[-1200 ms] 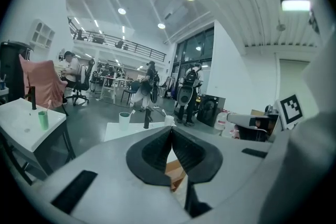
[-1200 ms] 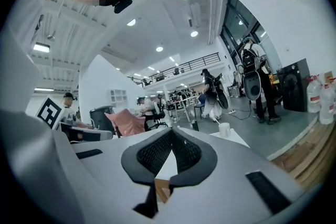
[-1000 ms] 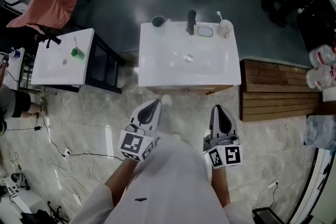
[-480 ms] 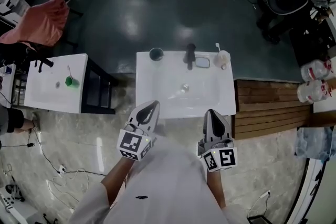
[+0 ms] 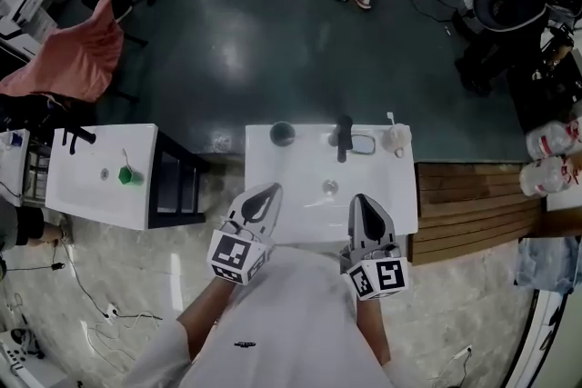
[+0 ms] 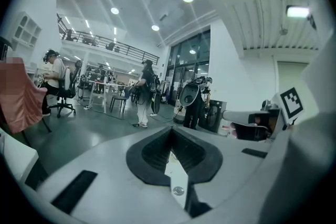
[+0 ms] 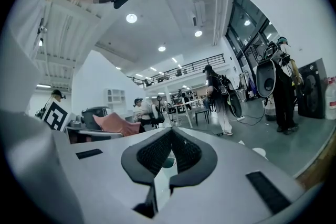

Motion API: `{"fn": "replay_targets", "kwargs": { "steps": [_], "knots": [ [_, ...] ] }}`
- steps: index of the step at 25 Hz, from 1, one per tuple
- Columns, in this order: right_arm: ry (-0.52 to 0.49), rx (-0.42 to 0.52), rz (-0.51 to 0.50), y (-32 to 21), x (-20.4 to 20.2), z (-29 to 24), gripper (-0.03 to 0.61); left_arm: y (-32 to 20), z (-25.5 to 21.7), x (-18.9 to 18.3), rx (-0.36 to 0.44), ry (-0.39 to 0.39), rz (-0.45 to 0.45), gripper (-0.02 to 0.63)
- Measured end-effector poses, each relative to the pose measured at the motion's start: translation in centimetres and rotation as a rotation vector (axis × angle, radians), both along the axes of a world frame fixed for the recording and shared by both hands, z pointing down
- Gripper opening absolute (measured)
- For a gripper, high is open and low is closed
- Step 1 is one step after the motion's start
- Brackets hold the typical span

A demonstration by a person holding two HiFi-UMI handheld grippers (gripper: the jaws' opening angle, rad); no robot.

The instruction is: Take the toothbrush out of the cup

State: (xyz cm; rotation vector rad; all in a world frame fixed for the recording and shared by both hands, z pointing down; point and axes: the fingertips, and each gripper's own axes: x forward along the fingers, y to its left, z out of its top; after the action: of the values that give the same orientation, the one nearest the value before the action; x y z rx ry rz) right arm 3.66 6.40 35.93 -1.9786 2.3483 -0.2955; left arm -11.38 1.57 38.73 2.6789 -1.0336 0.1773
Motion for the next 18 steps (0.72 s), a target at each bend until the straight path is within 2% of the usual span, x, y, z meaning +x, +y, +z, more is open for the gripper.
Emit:
{"fn": "replay_targets", "kwargs": {
  "steps": [13,18],
  "knots": [
    [-0.029,-0.045,-0.006,-2.1,0.2,1.8,0.0,-2.3,1.9,0.5,-0.04,-0.049,0.018,0.003],
    [-0.032,-0.047,-0.004,-2.4,1.0,2.2,0.0,-3.0,2.3,1.1,-0.069,-0.043,-0.005,0.003]
  ]
}}
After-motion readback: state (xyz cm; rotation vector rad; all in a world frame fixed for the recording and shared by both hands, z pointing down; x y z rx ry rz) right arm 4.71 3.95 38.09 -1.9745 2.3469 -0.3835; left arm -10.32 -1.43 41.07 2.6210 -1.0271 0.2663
